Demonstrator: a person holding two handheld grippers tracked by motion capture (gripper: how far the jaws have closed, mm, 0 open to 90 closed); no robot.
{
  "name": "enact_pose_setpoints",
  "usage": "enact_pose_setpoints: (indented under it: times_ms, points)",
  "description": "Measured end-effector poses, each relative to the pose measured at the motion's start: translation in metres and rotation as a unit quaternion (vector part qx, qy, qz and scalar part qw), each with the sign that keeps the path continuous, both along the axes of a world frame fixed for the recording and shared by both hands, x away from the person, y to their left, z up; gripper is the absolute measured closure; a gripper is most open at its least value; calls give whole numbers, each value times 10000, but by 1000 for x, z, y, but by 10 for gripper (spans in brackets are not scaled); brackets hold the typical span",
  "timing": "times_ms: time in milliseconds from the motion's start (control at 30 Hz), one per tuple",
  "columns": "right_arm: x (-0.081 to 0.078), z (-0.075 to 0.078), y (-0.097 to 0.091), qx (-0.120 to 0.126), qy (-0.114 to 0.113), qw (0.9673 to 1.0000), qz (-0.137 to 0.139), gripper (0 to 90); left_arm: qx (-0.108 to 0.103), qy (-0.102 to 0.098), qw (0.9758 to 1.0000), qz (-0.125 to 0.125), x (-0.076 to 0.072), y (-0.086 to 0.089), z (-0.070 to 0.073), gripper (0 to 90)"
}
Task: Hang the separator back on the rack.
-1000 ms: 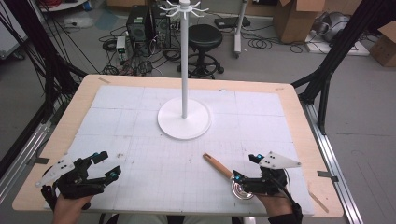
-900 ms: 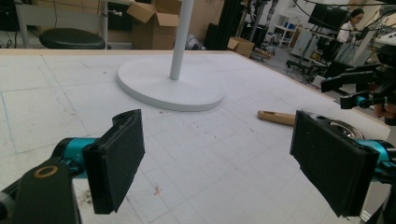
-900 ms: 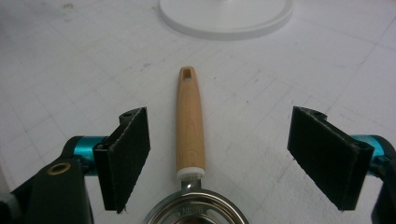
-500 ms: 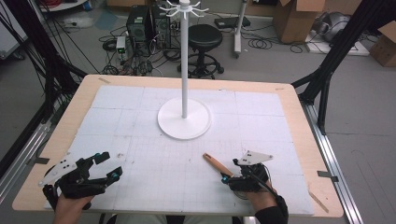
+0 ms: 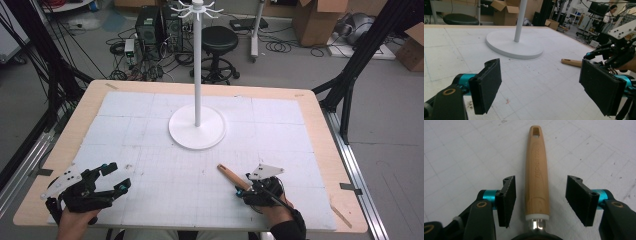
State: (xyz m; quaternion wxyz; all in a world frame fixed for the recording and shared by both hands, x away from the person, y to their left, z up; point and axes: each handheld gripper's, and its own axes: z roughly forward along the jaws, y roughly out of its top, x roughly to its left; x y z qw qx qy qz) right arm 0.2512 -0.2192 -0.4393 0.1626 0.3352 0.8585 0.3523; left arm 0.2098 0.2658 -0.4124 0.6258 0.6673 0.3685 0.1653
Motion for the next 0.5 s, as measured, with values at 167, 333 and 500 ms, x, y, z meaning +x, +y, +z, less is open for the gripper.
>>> enact_pose_setpoints:
  times_ms: [167, 333, 500]
  points:
    - [-1, 0, -1, -74, -107, 9999, 17, 449, -15, 6, 10000, -3, 0, 0, 0, 184]
    - [-2, -1, 0, -131, -84, 9999, 59, 470, -21, 14, 10000, 7, 0, 0, 0, 185]
    - [-3, -2, 0, -121, -79, 9999, 94, 512, -39, 17, 10000, 5, 0, 0, 0, 185]
